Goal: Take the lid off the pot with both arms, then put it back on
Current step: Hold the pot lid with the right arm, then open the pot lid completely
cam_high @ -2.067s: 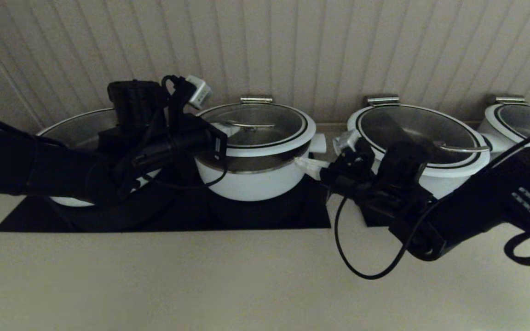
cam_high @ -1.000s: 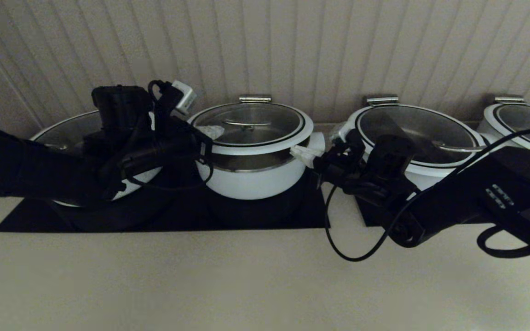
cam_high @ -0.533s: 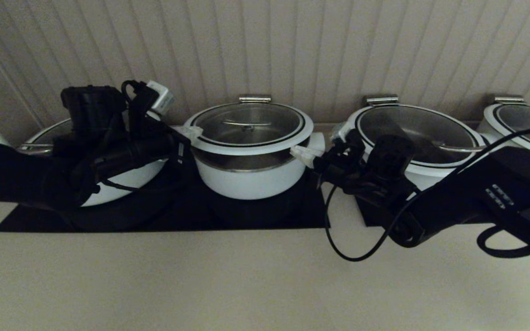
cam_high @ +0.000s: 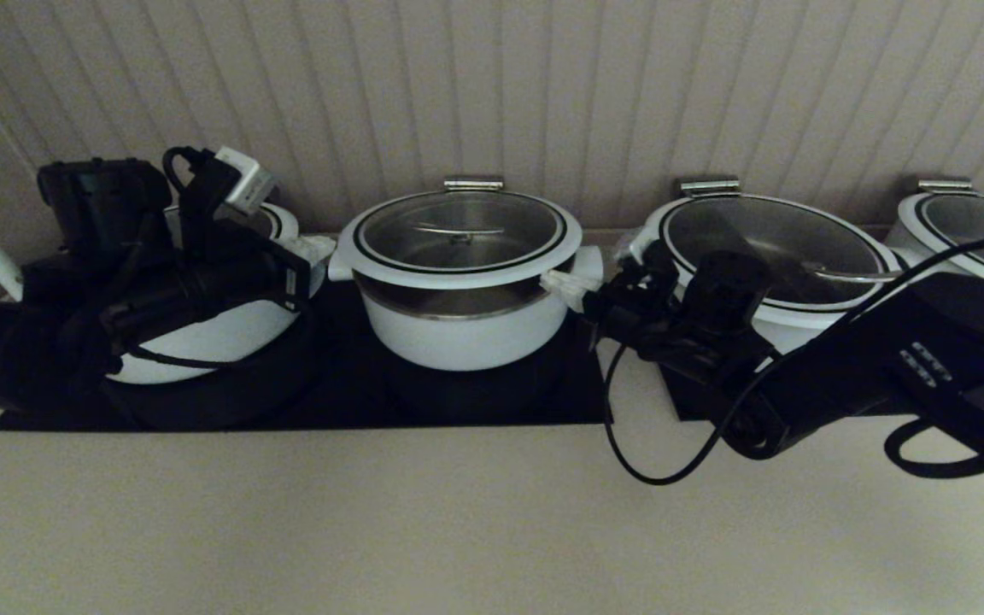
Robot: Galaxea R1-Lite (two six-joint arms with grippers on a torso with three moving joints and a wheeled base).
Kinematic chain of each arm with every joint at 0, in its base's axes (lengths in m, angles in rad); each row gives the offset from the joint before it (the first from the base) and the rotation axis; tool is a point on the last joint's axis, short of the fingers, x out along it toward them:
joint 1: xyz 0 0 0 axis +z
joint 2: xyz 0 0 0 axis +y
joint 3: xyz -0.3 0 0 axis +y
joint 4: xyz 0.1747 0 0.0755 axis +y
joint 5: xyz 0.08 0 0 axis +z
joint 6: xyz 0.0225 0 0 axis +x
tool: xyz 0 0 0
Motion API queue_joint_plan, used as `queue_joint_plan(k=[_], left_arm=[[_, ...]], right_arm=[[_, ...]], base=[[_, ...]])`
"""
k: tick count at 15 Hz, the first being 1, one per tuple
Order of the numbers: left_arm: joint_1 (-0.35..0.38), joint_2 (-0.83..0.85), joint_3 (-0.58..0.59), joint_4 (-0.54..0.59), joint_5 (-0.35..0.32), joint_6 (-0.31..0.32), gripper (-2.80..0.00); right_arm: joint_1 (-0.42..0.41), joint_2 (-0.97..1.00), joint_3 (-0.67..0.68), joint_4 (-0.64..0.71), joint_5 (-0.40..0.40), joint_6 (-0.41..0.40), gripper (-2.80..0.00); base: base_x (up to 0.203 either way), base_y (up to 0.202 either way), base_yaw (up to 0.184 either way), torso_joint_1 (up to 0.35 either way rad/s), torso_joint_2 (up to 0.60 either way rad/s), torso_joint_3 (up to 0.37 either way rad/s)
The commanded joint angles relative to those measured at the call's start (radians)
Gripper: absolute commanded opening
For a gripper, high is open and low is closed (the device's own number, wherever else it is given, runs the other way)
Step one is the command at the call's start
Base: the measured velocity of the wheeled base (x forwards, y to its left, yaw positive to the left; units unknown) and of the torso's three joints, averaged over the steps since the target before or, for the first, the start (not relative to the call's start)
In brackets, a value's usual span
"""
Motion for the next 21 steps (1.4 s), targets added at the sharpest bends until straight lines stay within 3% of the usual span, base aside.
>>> queue_joint_plan(k=[1,9,14,18,21], left_arm=[[0.004,-0.049,0.063,-0.006,-0.002,0.002,-2.8],[-0.014,-0.172,0.343,-0.017,-0.006,-0.002,-2.8],[-0.095,-0.133,0.33,-0.028,-0.001,-0.016,-2.8],[-0.138,-0.013,0.276,-0.188,0.036,-0.022,-2.8],[-0.162,0.052,0.226,-0.218,0.062,-0.021,-2.8]], right_arm=[[-0.001,-0.001,0.0,-0.006,0.002,-0.001,-2.8],[-0.014,0.011,-0.046,0.003,-0.003,-0.001,-2.8],[-0.014,0.011,-0.046,0.002,-0.004,-0.001,-2.8],[-0.014,0.011,-0.046,0.002,-0.004,-0.001,-2.8],[-0.014,0.012,-0.046,0.002,-0.003,-0.001,-2.8]], base=[[0.0,0.0,0.0,0.0,0.0,0.0],[0.0,0.0,0.0,0.0,0.0,0.0],[0.0,0.0,0.0,0.0,0.0,0.0],[0.0,0.0,0.0,0.0,0.0,0.0],[0.0,0.0,0.0,0.0,0.0,0.0]])
